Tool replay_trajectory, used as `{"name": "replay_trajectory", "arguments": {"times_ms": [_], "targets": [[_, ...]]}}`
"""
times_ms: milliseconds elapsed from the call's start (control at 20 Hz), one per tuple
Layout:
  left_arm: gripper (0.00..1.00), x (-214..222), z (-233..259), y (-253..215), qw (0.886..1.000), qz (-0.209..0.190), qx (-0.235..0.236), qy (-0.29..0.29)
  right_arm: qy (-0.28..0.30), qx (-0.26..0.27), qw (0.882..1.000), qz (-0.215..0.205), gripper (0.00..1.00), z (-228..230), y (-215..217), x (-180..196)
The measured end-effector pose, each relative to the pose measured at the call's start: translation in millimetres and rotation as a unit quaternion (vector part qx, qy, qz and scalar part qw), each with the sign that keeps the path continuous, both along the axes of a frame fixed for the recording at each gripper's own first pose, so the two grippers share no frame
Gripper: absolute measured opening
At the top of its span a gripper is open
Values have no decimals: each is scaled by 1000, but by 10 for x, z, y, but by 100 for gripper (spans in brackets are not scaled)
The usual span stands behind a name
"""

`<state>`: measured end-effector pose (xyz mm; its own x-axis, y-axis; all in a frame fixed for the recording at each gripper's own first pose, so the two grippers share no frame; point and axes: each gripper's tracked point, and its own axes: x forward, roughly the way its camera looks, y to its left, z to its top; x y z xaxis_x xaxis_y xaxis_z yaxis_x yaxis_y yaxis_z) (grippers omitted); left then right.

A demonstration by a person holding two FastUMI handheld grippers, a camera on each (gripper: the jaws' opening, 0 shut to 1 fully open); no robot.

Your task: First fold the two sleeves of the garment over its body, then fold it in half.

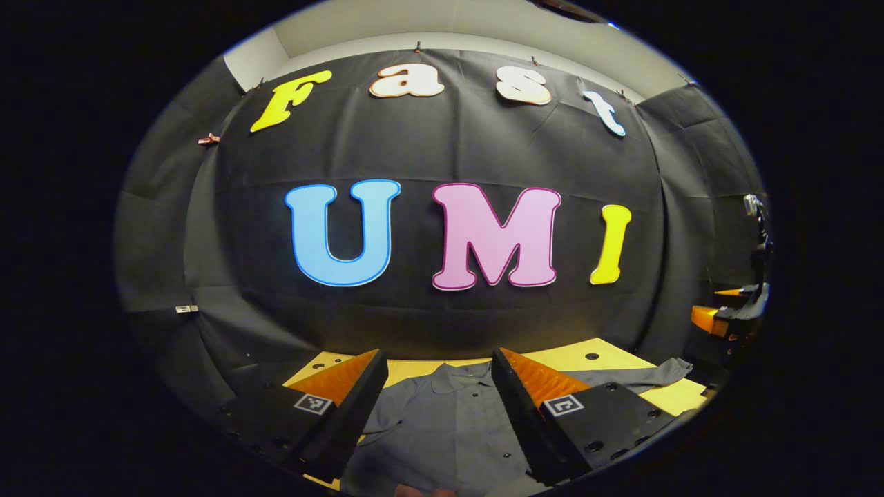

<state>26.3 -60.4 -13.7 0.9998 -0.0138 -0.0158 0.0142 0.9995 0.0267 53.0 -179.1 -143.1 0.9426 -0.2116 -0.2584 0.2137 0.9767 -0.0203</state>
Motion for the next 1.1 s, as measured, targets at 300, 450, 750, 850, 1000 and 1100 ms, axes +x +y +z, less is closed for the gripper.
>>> {"name": "replay_trajectory", "arguments": {"times_ms": [300, 450, 750, 850, 1000, 1100], "targets": [[95, 79, -171, -411, 1000, 4, -2, 15, 94, 30, 995, -19, 98, -1363, -917, 289], [95, 122, -272, -574, 999, 17, 5, 32, 143, 55, 988, -36, 98, -2025, -1266, 359], [95, 207, -473, -837, 997, 39, 13, 63, 216, 80, 972, -45, 98, -2977, -1664, 452], [95, 243, -528, -890, 996, 44, 14, 72, 245, 103, 963, -40, 98, -3242, -1679, 455], [95, 297, -533, -949, 996, 48, 20, 75, 258, 150, 954, -31, 93, -3313, -1638, 477], [95, 319, -529, -964, 996, 47, 25, 76, 255, 173, 951, -32, 77, -3207, -1539, 430]]}}
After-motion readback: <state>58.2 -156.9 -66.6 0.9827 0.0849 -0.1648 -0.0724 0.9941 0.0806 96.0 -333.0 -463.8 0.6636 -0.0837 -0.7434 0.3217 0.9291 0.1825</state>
